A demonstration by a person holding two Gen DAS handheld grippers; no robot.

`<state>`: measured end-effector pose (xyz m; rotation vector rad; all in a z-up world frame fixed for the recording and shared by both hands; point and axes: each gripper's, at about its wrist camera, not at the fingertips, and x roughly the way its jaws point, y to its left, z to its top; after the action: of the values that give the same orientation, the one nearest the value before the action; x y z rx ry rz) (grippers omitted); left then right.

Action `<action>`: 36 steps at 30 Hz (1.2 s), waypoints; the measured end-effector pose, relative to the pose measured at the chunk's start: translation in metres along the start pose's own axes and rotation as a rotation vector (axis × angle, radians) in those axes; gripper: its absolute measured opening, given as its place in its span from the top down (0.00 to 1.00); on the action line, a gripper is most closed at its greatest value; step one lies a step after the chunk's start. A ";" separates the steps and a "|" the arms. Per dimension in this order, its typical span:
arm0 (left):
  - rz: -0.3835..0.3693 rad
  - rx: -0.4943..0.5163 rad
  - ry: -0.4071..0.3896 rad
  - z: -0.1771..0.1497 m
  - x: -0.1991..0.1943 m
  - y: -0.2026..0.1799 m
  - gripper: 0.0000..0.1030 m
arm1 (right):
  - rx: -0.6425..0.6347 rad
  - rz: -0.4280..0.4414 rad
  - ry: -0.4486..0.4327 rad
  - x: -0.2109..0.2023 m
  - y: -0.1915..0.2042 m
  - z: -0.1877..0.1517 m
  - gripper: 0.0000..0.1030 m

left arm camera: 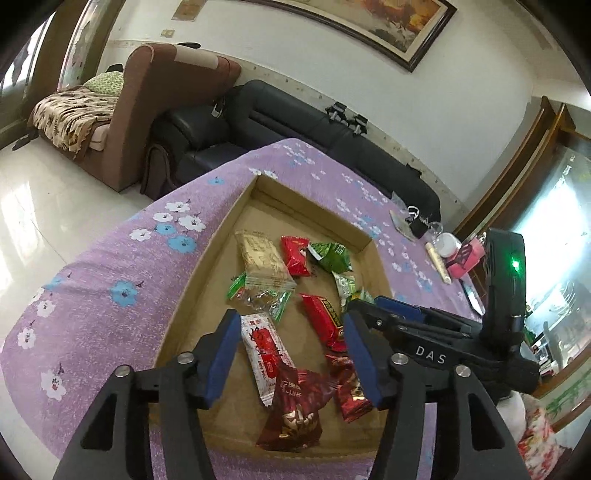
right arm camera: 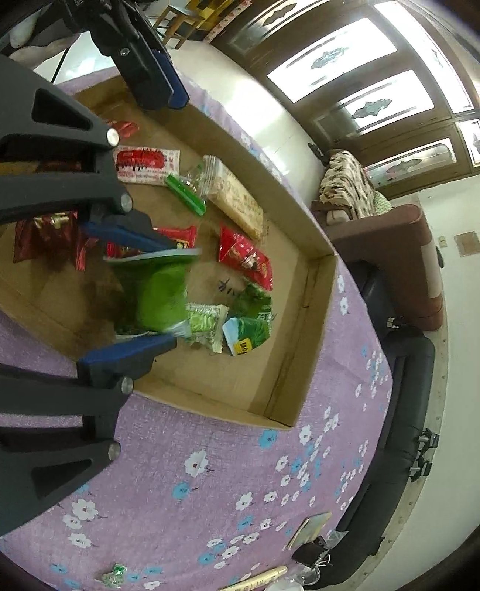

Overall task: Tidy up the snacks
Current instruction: 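Open both grippers to release the packets into the box, then move both grippers toward the clear green candy and white-red sachet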

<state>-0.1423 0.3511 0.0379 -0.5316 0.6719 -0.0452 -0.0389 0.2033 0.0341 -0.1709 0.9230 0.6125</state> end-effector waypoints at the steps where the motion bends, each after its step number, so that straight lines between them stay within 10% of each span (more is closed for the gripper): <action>1: -0.003 -0.003 -0.002 0.000 -0.001 0.000 0.38 | 0.000 0.003 -0.010 -0.004 0.000 0.000 0.50; 15: -0.015 0.040 -0.018 -0.003 -0.018 -0.034 0.34 | 0.093 -0.025 -0.122 -0.061 -0.044 -0.026 0.49; 36: -0.134 0.224 0.091 -0.035 0.005 -0.120 0.27 | 0.533 -0.305 -0.155 -0.111 -0.292 -0.070 0.49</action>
<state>-0.1436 0.2299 0.0700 -0.3592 0.7093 -0.2695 0.0271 -0.1099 0.0448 0.2100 0.8591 0.0837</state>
